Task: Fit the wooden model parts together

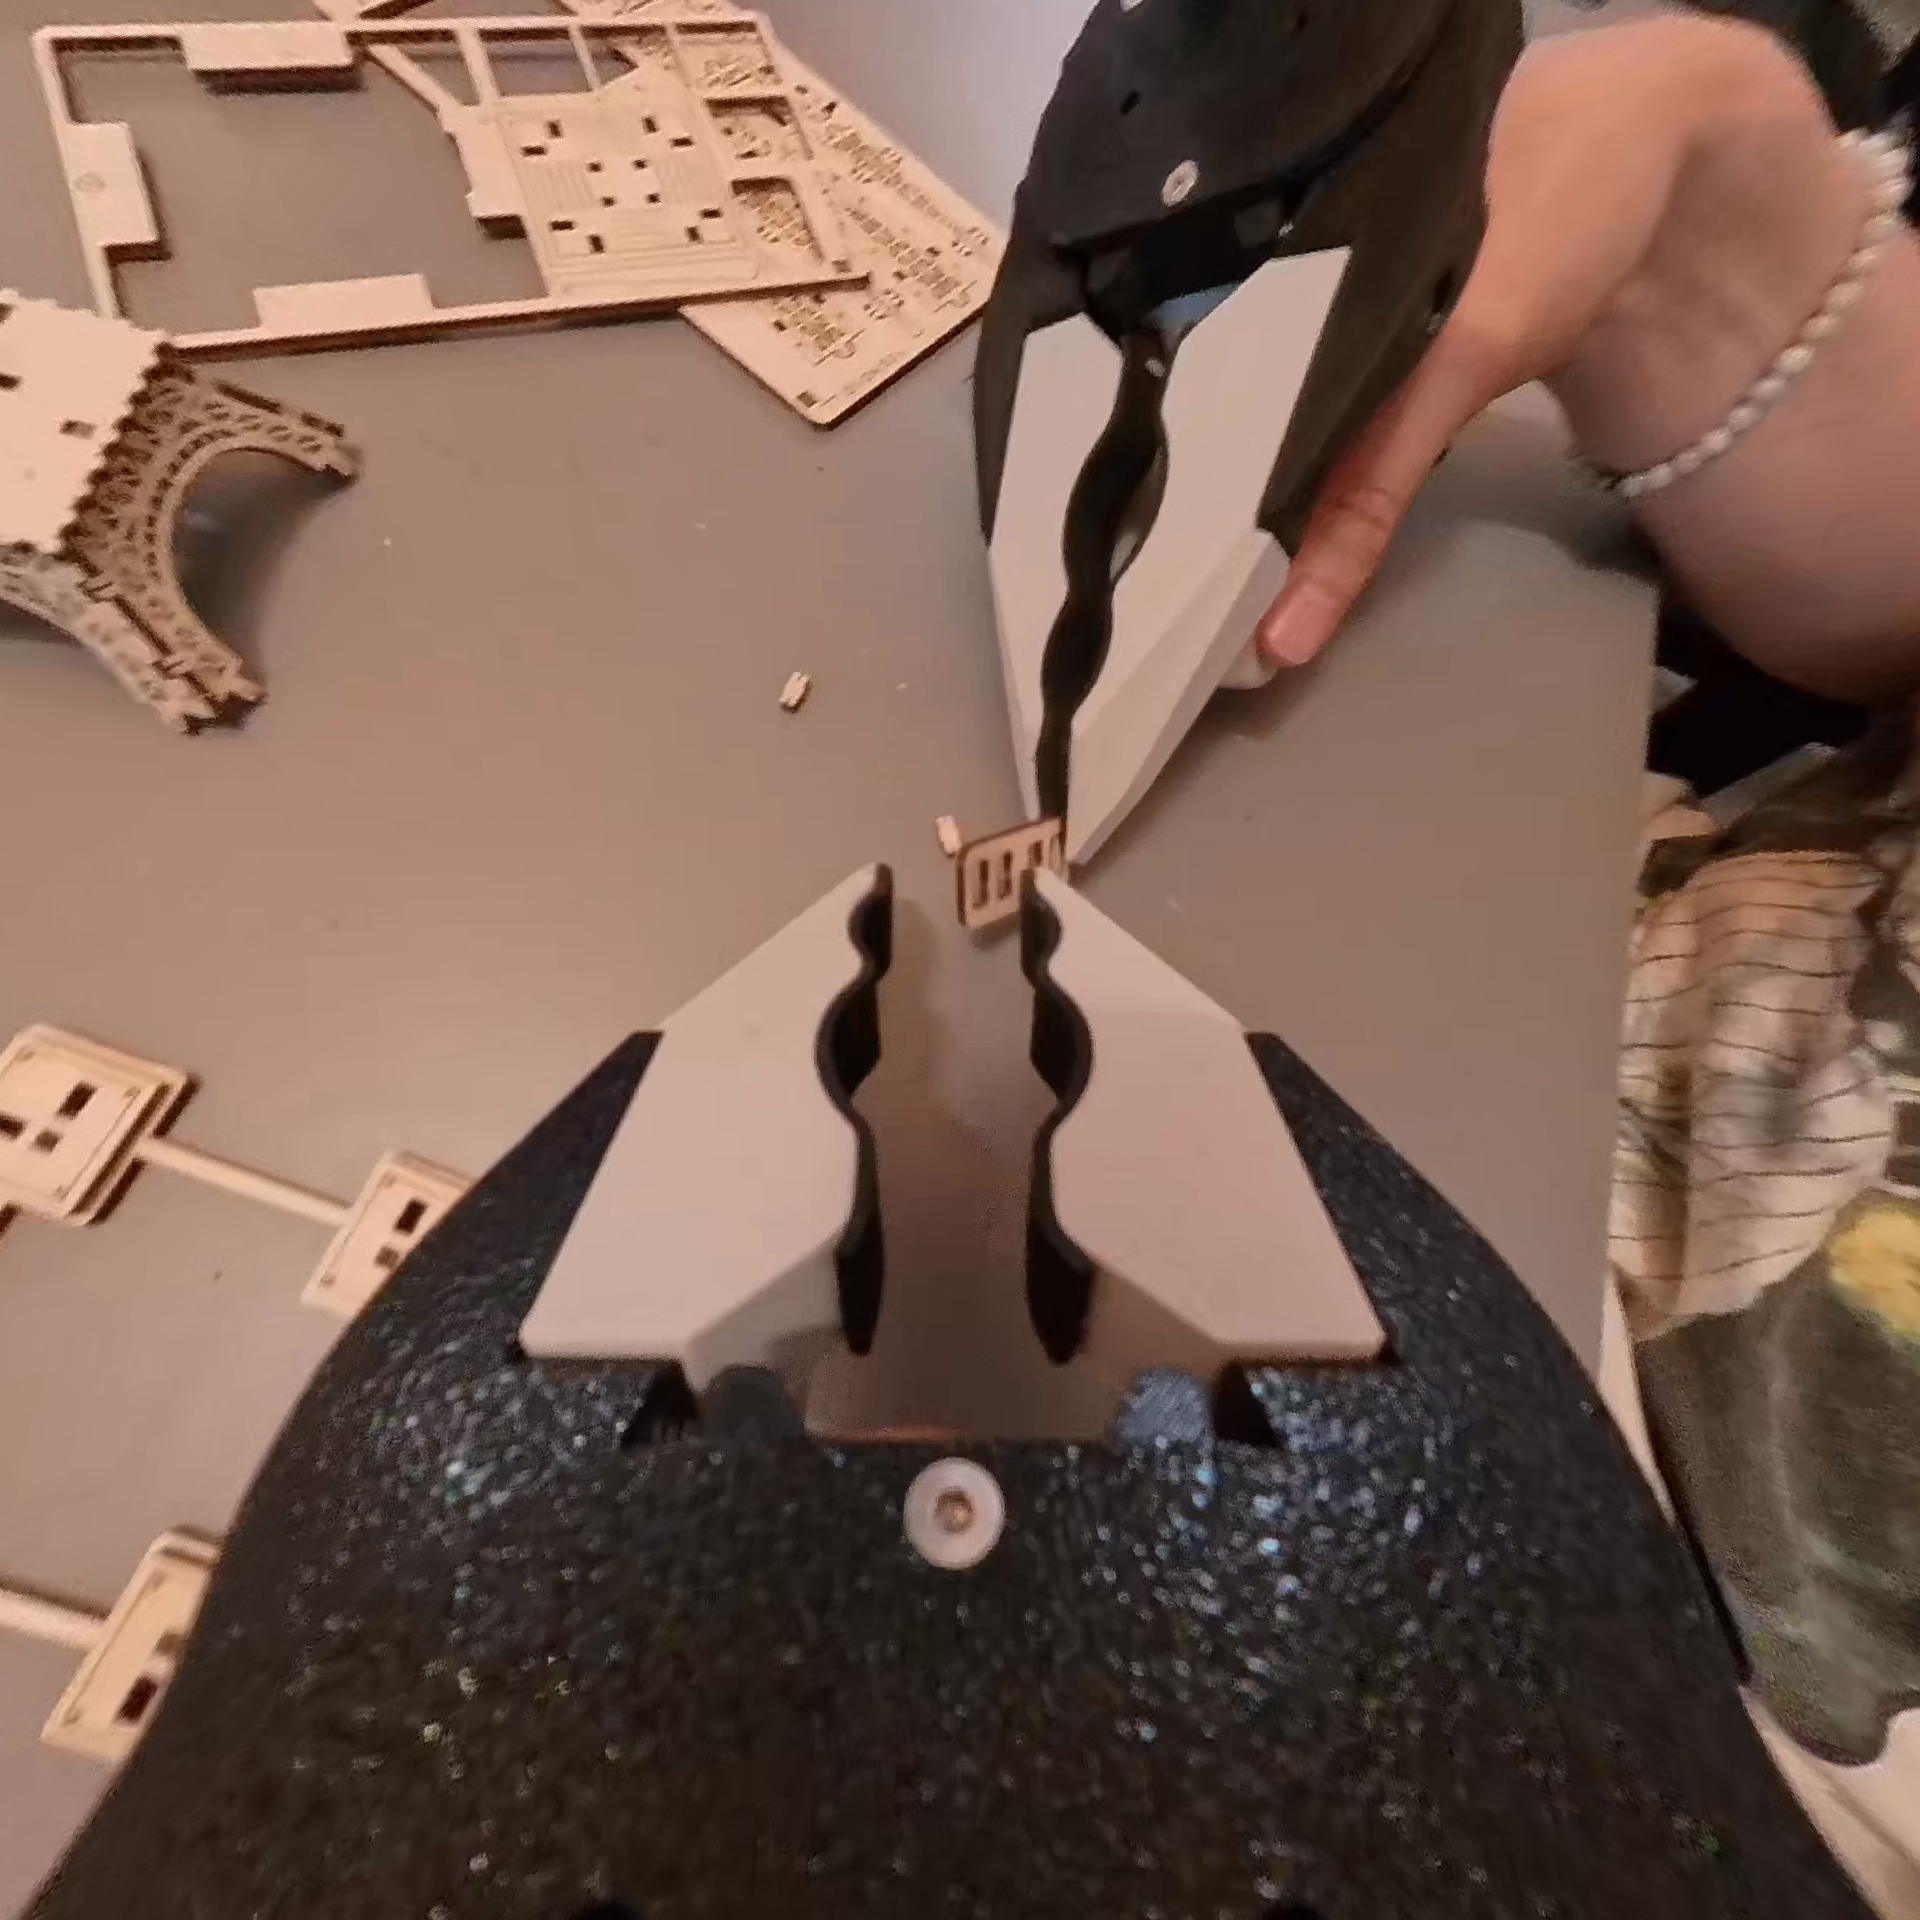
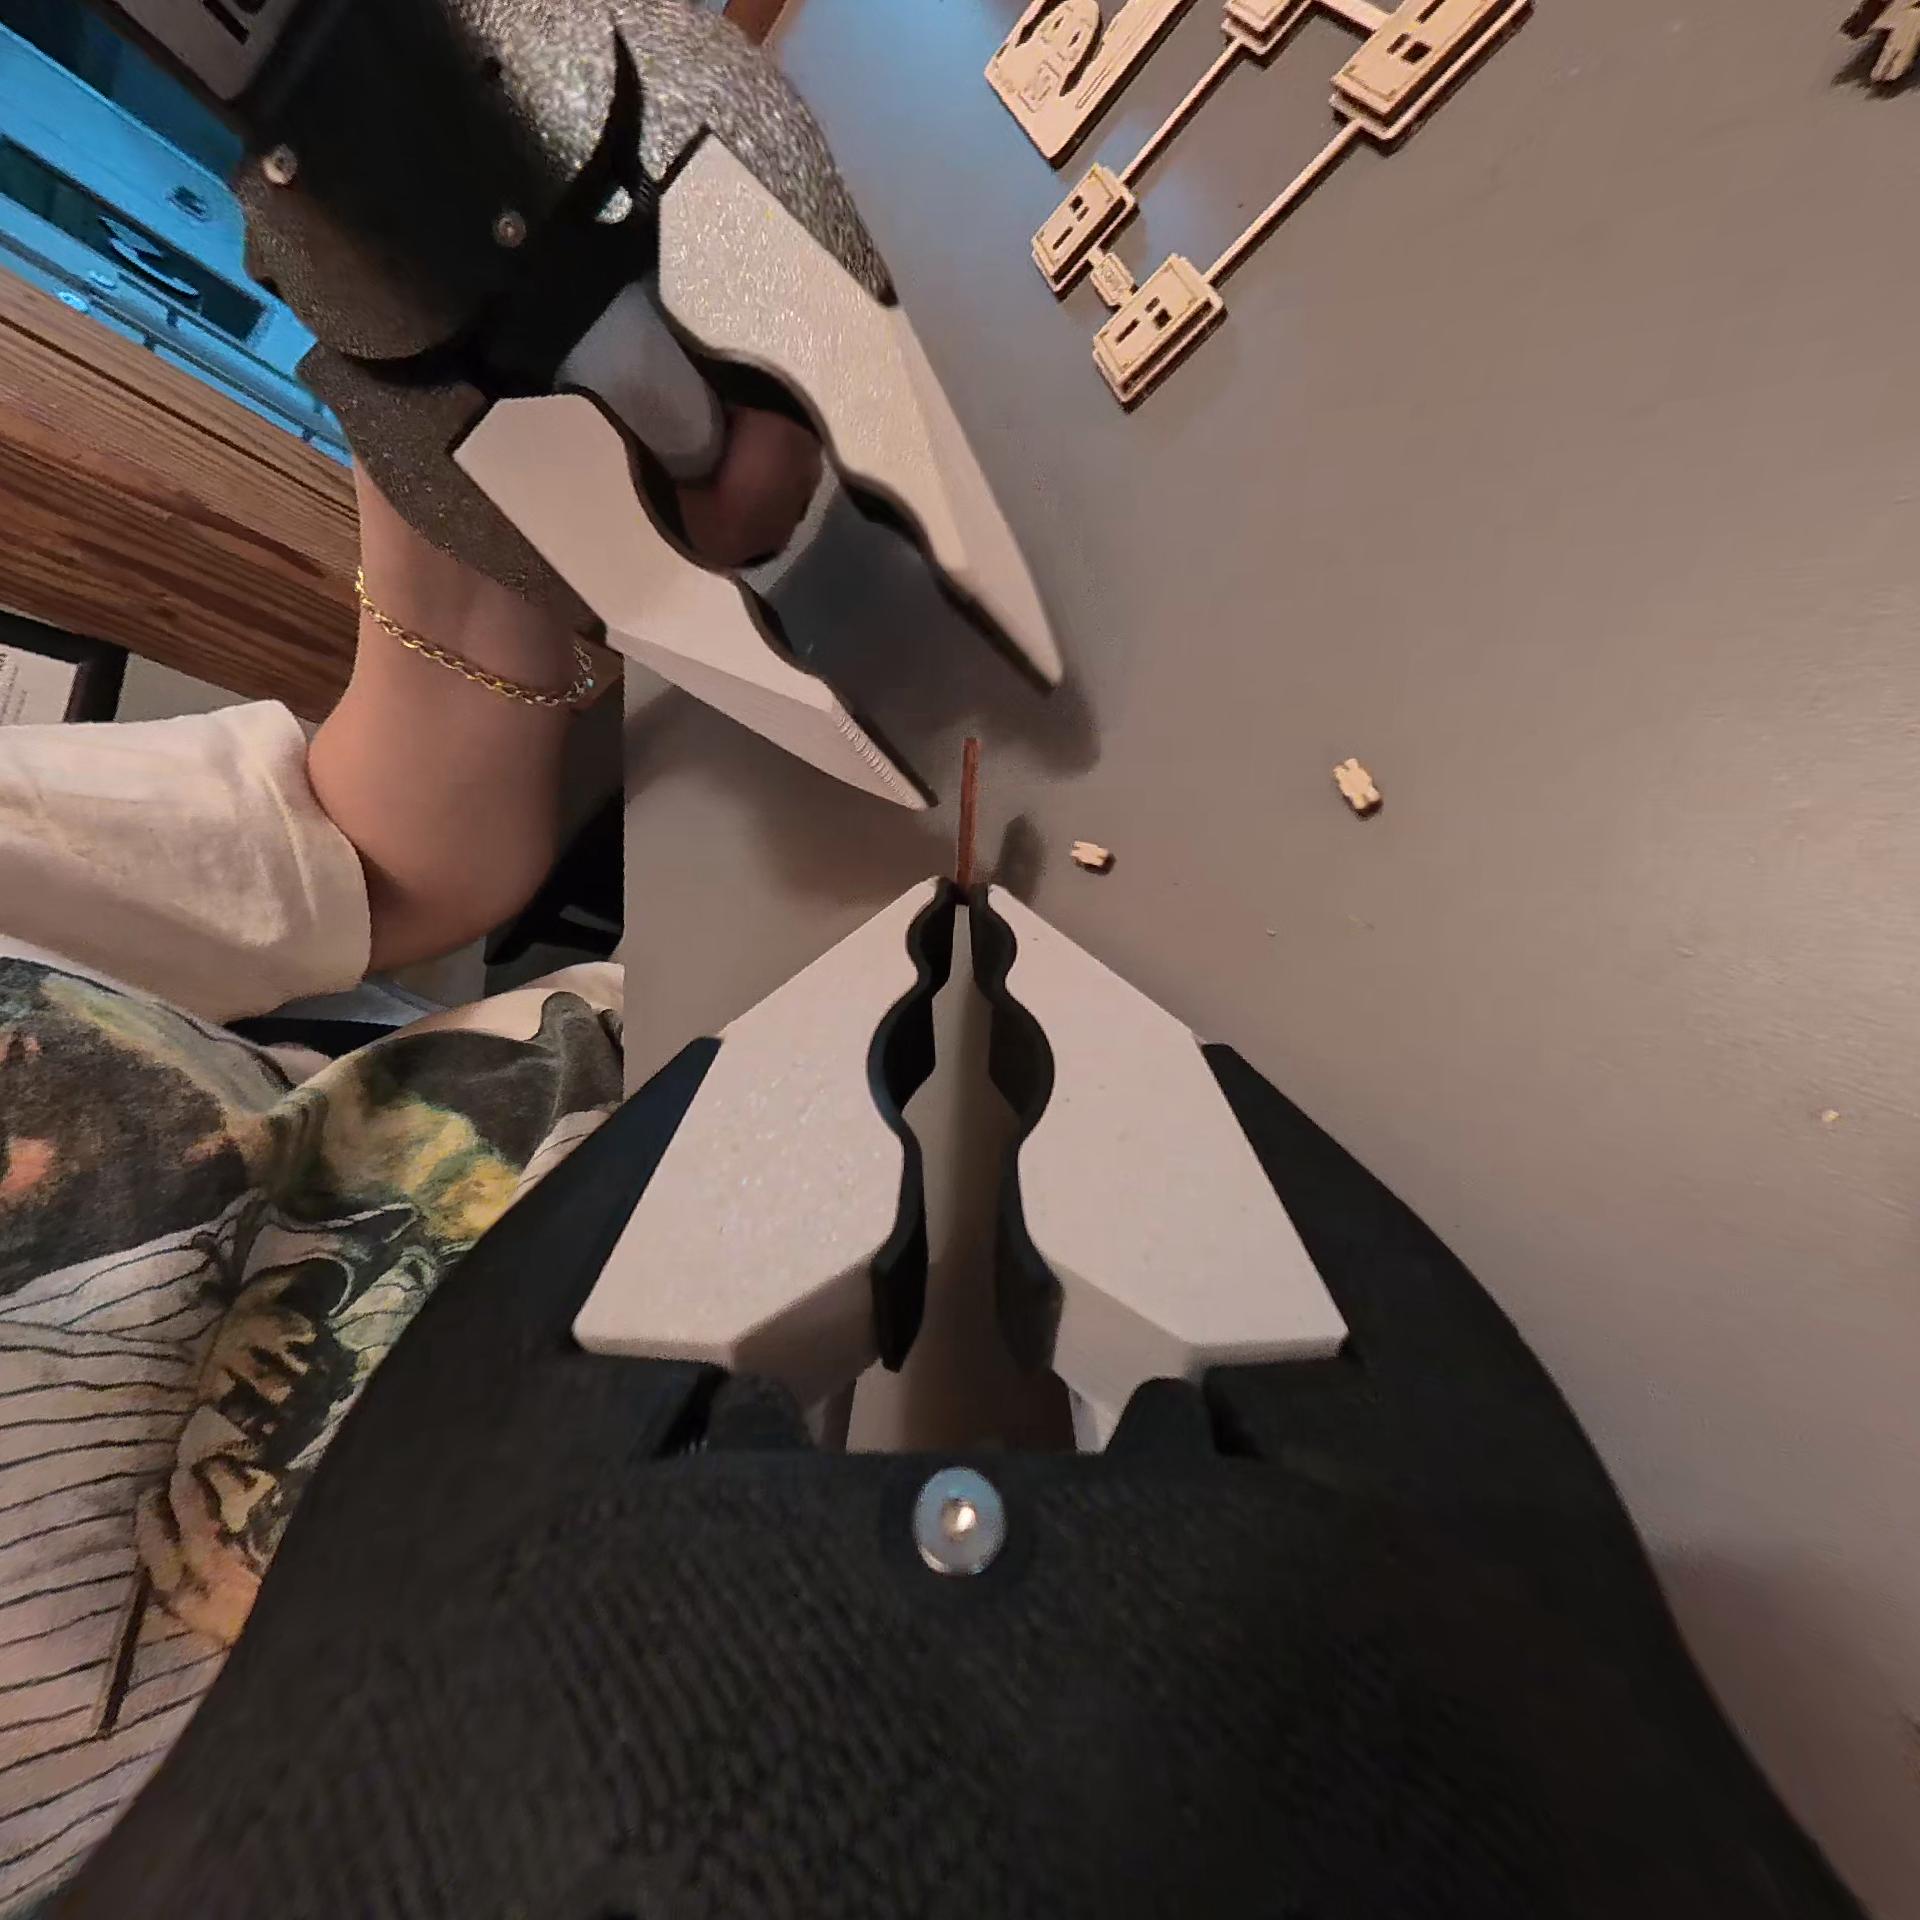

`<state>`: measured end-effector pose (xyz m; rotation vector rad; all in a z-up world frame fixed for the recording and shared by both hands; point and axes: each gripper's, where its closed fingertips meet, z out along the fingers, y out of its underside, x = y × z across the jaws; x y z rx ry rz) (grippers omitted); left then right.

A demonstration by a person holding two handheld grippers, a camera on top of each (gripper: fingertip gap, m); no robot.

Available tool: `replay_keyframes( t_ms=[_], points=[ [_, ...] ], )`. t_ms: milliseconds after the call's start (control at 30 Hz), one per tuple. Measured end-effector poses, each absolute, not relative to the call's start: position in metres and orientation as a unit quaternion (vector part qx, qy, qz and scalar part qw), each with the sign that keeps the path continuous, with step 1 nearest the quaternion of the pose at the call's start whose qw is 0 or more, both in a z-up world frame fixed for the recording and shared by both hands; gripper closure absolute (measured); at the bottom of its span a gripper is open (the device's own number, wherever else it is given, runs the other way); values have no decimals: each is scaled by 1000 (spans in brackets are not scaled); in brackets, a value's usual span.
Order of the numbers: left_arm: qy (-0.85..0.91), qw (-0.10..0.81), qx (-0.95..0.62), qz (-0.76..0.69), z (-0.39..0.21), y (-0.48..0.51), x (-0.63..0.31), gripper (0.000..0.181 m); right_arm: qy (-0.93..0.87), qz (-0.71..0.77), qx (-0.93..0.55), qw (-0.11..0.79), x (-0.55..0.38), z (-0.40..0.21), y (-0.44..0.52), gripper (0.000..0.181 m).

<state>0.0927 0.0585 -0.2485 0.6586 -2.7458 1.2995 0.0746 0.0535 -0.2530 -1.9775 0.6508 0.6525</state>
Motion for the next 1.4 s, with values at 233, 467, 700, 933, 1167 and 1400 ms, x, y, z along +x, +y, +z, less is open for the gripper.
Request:
replay_keyframes(
  t_ms=[233,467,700,933,1167,1400],
  points=[
    [-869,71,227,434,-247,55,86,169,249,273,-804,467,70,-250,54,180],
    [-832,121,229,490,-234,53,78,178,224,282,-797,485,64,-241,55,180],
    [-720,122,343,591,-201,57,107,181,264,283,-751,536,83,-227,51,178],
    [-567,102,370,729,-157,60,112,181,270,241,-659,659,104,-186,56,156],
    [-493,124,371,777,-153,57,101,181,263,220,-583,737,97,-158,57,179],
    [-648,25,296,701,-165,61,90,156,209,200,-701,652,77,-182,48,180]
  ],
)
